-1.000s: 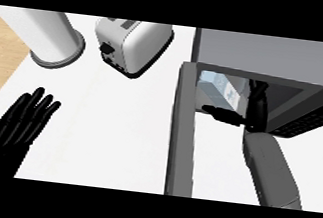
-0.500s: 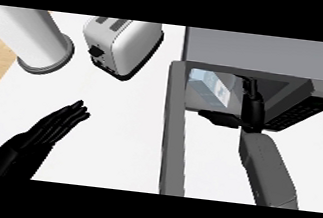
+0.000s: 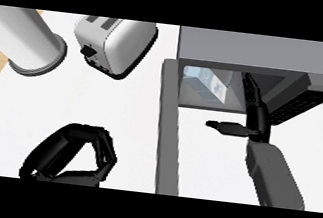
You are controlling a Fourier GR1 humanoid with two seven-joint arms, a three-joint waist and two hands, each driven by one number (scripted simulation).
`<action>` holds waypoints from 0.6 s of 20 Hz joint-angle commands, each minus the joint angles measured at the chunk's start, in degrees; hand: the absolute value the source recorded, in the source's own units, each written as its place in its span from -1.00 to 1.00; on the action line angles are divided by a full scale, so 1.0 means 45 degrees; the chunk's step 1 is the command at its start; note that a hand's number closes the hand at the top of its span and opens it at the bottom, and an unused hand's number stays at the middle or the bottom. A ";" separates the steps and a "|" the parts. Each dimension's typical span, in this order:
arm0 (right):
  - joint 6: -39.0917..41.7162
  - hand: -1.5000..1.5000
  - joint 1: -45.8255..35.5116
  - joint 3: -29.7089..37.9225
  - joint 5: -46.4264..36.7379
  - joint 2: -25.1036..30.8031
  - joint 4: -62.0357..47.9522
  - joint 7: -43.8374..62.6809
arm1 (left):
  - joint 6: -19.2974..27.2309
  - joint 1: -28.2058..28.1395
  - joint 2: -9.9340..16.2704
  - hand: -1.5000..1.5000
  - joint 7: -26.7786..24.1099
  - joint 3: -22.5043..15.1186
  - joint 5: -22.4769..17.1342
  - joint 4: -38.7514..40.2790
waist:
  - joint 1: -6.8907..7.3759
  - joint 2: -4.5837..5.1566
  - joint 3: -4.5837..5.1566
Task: Pick up the milk, place it into the microwave and close the microwave
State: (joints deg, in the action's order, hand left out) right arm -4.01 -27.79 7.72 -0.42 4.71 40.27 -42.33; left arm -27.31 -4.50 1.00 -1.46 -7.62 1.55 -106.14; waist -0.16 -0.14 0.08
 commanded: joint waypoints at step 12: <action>0.1321 -1.00 0.6738 -0.1359 0.0384 0.0832 0.8312 0.1906 | 0.2033 0.2287 -0.0220 1.00 -0.0862 -0.4043 0.2186 0.4640 | -0.0230 0.0001 -0.0006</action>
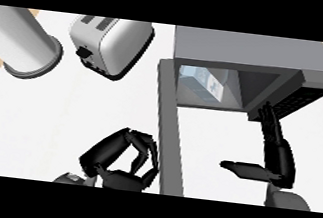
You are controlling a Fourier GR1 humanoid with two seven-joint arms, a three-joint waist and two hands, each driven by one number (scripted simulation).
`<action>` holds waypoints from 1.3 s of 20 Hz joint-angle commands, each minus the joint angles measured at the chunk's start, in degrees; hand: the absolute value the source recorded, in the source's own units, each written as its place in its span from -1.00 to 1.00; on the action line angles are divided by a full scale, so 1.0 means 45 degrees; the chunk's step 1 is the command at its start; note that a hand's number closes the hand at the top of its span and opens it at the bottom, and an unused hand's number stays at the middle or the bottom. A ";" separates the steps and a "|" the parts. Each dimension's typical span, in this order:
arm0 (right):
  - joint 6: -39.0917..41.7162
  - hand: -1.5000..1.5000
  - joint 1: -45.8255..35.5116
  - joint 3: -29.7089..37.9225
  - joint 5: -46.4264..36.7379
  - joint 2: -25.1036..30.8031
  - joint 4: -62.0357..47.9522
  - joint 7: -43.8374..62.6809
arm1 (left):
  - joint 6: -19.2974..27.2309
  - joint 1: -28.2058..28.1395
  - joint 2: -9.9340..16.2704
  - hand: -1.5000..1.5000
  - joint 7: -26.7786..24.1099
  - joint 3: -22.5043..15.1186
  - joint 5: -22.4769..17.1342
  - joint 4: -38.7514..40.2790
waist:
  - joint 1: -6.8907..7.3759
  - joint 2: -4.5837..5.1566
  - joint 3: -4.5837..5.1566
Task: Pick up the milk, place it into the microwave and close the microwave
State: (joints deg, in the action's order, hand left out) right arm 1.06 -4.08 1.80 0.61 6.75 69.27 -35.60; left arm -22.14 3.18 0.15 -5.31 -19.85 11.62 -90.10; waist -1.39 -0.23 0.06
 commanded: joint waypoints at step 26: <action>0.3414 -1.00 0.3936 0.0759 0.4265 0.2481 0.9135 0.3878 | 1.1393 0.6362 -0.0024 1.00 -0.1494 -0.8376 -0.6904 0.5531 | -0.1309 0.0241 0.0042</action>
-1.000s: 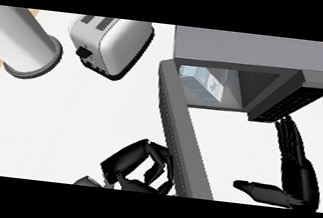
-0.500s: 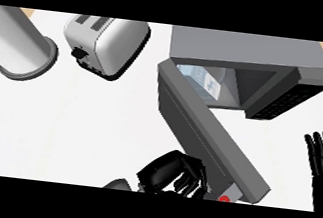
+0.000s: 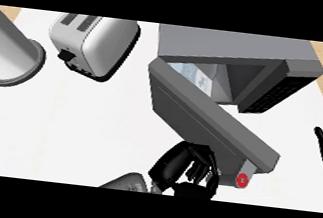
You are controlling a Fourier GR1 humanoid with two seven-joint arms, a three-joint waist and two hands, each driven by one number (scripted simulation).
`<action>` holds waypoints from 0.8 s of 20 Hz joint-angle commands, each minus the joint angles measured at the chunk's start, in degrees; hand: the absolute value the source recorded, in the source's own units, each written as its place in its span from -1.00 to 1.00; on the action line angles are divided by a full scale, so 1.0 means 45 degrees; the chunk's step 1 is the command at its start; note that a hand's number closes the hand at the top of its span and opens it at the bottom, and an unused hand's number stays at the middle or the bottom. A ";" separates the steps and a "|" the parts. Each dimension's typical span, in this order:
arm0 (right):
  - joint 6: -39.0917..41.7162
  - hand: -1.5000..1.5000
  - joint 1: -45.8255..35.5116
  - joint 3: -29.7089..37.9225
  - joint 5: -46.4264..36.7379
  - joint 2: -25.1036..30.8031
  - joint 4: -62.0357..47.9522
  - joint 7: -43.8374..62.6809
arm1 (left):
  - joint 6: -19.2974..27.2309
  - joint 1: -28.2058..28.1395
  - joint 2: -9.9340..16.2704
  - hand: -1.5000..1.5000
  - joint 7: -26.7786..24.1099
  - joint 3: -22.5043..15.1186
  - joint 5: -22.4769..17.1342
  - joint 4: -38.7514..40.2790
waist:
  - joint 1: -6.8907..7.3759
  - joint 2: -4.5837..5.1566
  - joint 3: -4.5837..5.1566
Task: Pick up the milk, place it into the microwave and close the microwave
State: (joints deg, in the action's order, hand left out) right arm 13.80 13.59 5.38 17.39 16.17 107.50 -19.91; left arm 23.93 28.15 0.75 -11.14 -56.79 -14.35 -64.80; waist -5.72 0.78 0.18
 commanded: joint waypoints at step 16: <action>0.2088 -1.00 -0.0674 -0.0255 0.2570 0.1492 0.1881 0.1521 | 0.2563 0.4404 -0.0163 1.00 -0.0832 0.1315 -0.4508 0.2346 | -0.2022 0.0437 0.0015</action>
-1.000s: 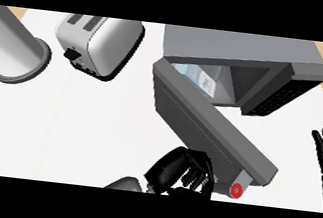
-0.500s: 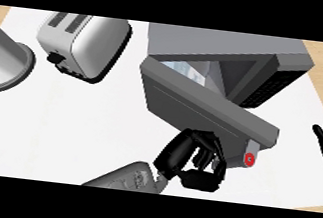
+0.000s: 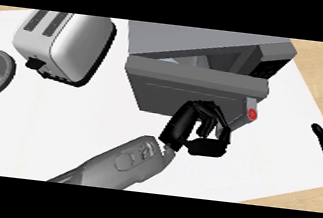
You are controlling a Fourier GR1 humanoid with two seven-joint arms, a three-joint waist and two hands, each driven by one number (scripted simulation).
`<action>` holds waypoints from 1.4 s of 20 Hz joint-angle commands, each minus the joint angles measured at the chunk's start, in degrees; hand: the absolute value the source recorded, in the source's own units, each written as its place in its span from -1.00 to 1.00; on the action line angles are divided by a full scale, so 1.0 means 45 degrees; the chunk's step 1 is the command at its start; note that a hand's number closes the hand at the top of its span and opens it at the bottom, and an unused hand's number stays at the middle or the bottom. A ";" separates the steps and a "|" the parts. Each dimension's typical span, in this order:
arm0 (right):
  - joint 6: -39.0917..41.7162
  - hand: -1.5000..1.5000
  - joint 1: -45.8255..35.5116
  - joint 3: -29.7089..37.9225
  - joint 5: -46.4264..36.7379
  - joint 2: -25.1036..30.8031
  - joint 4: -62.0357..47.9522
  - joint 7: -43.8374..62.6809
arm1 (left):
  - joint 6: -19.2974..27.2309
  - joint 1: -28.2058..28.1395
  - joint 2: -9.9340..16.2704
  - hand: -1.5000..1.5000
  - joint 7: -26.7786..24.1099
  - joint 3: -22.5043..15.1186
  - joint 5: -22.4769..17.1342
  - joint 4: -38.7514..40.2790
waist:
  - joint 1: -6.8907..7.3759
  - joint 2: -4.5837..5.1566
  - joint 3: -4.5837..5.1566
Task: Pick up the milk, place it into the microwave and close the microwave
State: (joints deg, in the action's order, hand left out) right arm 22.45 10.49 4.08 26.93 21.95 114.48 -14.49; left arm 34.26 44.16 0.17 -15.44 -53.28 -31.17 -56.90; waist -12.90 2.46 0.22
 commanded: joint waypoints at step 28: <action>0.0252 -1.00 -0.1069 0.0609 0.2793 0.1191 0.1154 0.1626 | -0.0138 0.2204 -0.0038 1.00 -0.3396 0.2279 -0.4416 0.2573 | -0.1213 0.0573 -0.0009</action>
State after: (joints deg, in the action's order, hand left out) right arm 23.70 6.07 6.76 38.33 27.16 119.40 -7.68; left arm 34.89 50.07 -0.02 -30.50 -45.88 -49.45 -50.15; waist -17.84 4.22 0.19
